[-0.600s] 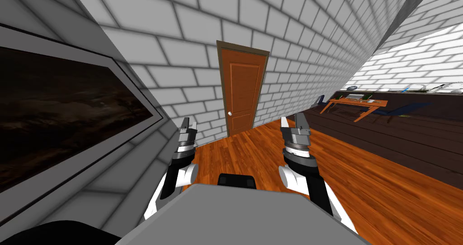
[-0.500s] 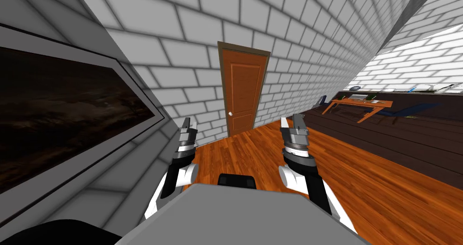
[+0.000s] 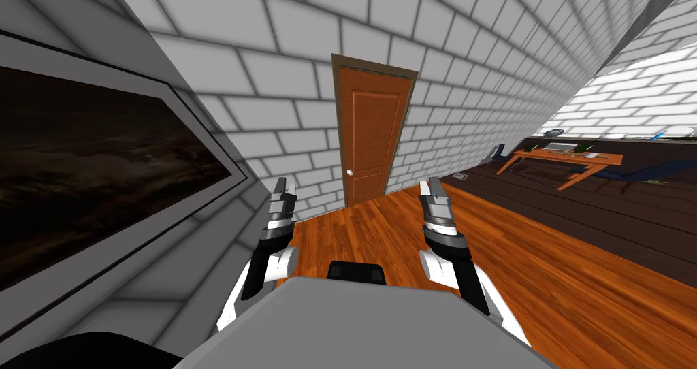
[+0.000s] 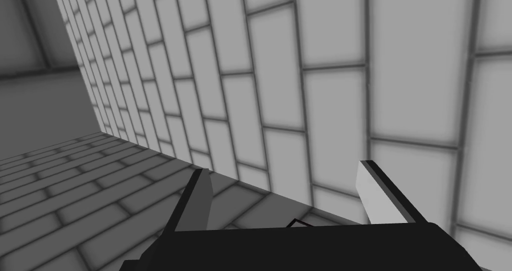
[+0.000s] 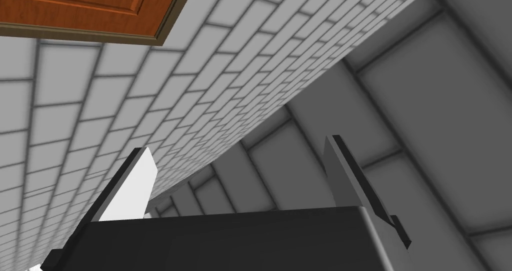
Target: Pull the door open
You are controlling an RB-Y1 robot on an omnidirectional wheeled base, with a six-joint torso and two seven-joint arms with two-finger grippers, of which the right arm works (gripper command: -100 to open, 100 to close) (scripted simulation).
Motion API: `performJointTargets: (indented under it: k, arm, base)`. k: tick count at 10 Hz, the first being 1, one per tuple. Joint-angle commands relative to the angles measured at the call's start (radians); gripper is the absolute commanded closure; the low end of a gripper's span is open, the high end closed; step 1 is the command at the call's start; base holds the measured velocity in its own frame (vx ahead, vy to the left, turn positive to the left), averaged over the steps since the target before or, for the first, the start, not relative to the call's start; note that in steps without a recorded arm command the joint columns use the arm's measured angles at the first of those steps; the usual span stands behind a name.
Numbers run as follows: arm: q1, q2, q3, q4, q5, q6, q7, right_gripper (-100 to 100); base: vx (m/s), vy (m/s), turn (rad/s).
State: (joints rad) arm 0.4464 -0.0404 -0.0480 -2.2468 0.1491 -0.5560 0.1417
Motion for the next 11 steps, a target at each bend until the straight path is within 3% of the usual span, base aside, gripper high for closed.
performJointTargets:
  k: [1,11]
  arm:
    - [-0.011,-0.006,-0.011,0.043,0.019,-0.01,0.034,-100]
    - [-0.055,-0.033,-0.08,0.261,0.099,-0.071,0.183,-100]
  base:
    - [0.092,0.019,0.092]
    - [0.095,0.029,0.07]
